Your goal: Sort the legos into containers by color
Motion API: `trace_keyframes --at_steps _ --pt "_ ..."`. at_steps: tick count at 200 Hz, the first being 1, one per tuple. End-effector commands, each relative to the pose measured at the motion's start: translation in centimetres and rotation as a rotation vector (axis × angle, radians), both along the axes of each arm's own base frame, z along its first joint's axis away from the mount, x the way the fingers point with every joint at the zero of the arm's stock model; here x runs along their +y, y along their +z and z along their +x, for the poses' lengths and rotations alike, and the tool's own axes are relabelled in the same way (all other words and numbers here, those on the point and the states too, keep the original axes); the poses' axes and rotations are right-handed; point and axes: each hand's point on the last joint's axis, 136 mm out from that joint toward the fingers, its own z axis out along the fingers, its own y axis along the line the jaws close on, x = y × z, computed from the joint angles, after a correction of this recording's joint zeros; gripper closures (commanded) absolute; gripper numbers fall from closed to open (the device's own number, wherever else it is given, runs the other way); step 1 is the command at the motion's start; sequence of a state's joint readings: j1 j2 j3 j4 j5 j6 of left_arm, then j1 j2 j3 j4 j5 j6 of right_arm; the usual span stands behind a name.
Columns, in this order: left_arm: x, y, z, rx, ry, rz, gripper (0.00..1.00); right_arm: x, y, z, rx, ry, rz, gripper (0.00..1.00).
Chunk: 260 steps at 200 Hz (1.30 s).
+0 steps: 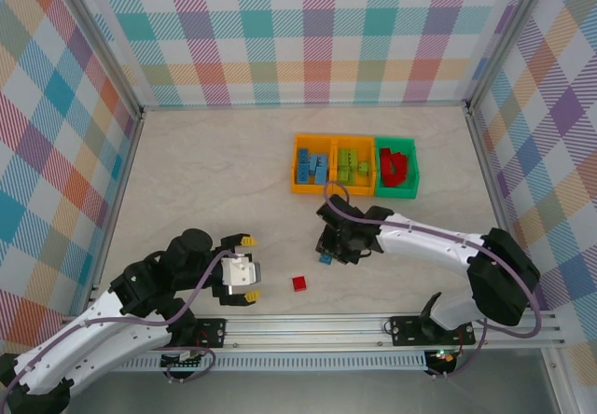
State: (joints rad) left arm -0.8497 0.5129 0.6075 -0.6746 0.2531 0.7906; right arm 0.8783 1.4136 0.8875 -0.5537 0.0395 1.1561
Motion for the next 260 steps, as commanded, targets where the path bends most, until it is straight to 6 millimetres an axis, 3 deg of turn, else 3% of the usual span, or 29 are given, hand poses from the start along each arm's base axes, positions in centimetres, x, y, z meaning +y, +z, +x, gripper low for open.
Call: trace_keyframes --at_steps 1,33,64,88,114,142,157,195,212,235,260 --pt "-0.6 0.1 -0.8 -0.015 -0.076 -0.024 0.0 -0.6 3.7 4.9 -0.254 0.08 -0.042 0.74" --pt "-0.8 -0.1 -1.2 -0.022 -0.102 -0.036 0.0 0.3 8.6 11.7 -0.498 0.167 -0.083 0.74" --pt "-0.5 -0.8 -0.6 -0.03 -0.065 -0.017 0.0 1.4 10.8 17.9 -0.595 0.189 -0.111 0.73" --pt "-0.3 -0.7 1.2 -0.048 0.037 -0.032 0.0 1.1 10.7 22.6 -0.63 0.174 -0.166 0.73" --pt "0.1 -0.4 2.6 -0.067 0.127 -0.037 0.0 1.1 8.8 26.2 -0.606 0.174 -0.203 0.71" --pt "0.3 -1.2 2.8 -0.063 0.134 0.002 0.0 1.3 7.2 28.1 -0.558 0.165 -0.195 0.54" --pt "0.2 -1.4 2.7 -0.053 0.127 0.01 0.0 1.7 7.3 28.3 -0.55 0.173 -0.182 0.46" --pt "0.2 -1.6 2.4 -0.049 0.107 0.02 0.0 1.8 9.4 27.9 -0.574 0.182 -0.156 0.44" --pt "0.2 -1.6 2.3 -0.052 0.099 0.023 0.0 1.9 10.7 26.7 -0.577 0.208 -0.127 0.44" --pt "0.0 -1.6 0.8 -0.033 0.017 0.025 0.0 2.5 12.1 23.1 -0.566 0.299 -0.073 0.41" --pt "0.1 -1.8 -0.4 -0.041 -0.059 0.025 0.0 3.4 11.3 16.1 -0.505 0.442 -0.067 0.37"
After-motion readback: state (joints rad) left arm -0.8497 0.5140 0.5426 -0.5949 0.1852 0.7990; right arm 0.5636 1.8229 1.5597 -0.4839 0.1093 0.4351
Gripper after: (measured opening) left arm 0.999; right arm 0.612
